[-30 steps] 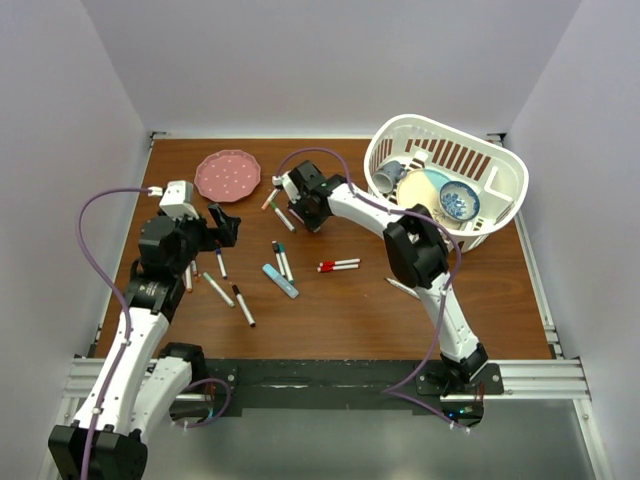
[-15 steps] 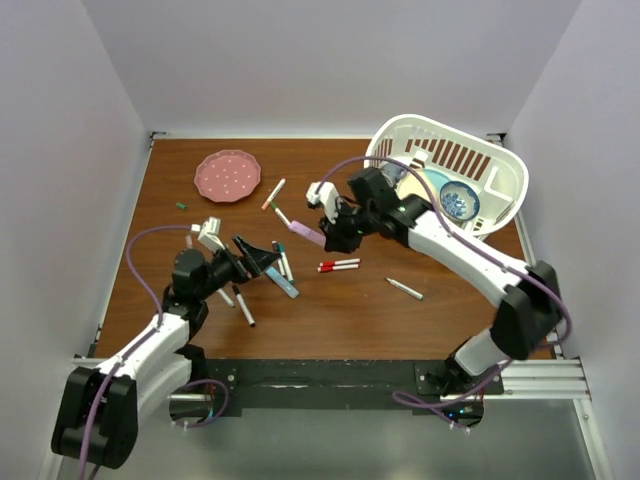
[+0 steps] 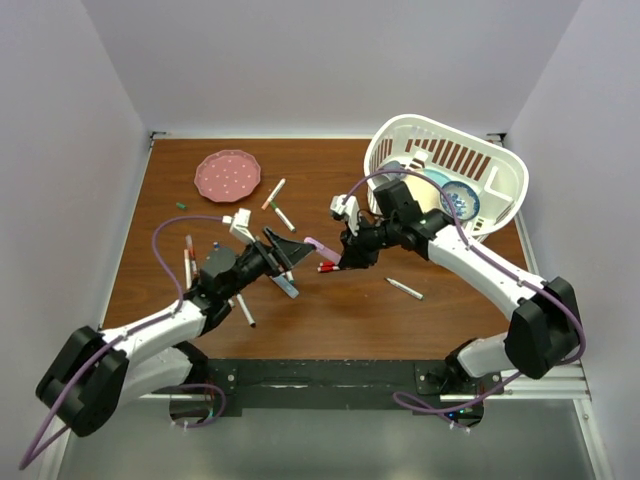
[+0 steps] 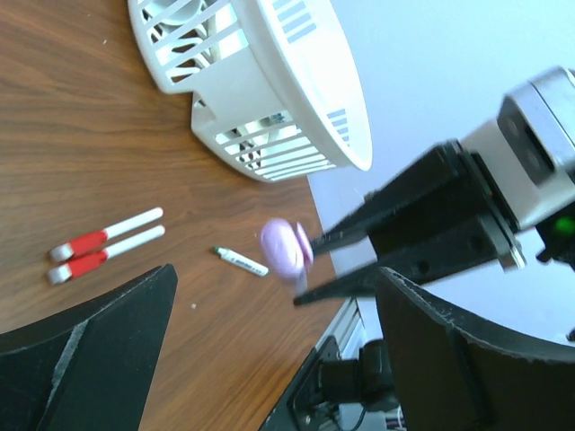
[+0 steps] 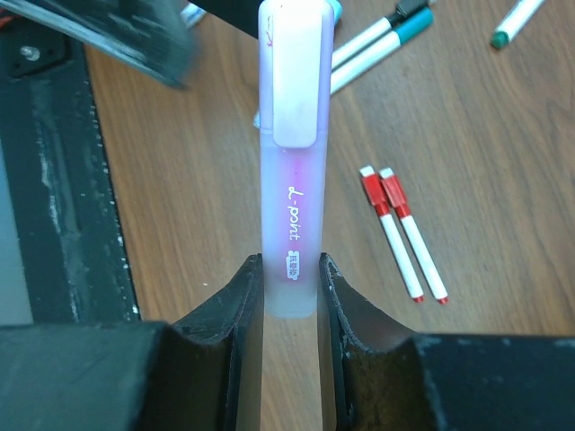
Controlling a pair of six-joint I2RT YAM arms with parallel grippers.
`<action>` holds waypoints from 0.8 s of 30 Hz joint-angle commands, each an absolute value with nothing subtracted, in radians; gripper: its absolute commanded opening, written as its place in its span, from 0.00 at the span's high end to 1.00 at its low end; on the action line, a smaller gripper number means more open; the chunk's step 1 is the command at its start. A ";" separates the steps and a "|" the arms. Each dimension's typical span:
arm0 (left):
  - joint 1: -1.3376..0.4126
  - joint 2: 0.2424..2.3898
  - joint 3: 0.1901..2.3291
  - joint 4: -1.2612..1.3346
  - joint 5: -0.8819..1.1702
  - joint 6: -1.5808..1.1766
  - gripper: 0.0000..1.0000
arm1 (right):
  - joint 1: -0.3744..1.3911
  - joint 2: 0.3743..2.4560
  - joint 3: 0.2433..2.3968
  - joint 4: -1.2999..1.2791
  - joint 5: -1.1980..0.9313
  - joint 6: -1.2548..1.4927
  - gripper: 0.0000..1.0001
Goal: Open the pen caps
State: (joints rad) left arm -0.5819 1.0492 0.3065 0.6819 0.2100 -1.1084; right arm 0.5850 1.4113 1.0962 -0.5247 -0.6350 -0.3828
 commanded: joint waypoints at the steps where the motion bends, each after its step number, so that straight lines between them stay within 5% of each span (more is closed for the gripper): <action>1: -0.647 1.127 0.425 0.738 0.049 -1.121 0.06 | 0.577 1.358 1.080 -0.456 -0.695 -0.362 1.00; 11: -0.724 1.244 0.555 0.649 -0.041 -1.114 0.52 | 0.548 1.339 1.049 -0.408 -0.715 -0.316 1.00; 16: -0.729 1.264 0.563 0.655 -0.025 -1.111 0.66 | 0.541 1.335 1.037 -0.382 -0.718 -0.293 1.00; 20: -0.729 1.264 0.571 0.661 -0.006 -1.092 0.89 | 0.534 1.325 1.017 -0.370 -0.754 -0.287 1.00; 22: -0.729 1.264 0.577 0.672 0.026 -1.072 1.00 | 0.526 1.321 0.999 -0.362 -0.797 -0.285 0.72; 24: -0.727 1.266 0.594 0.681 0.073 -1.029 1.00 | 0.523 1.306 0.980 -0.333 -0.847 -0.264 0.50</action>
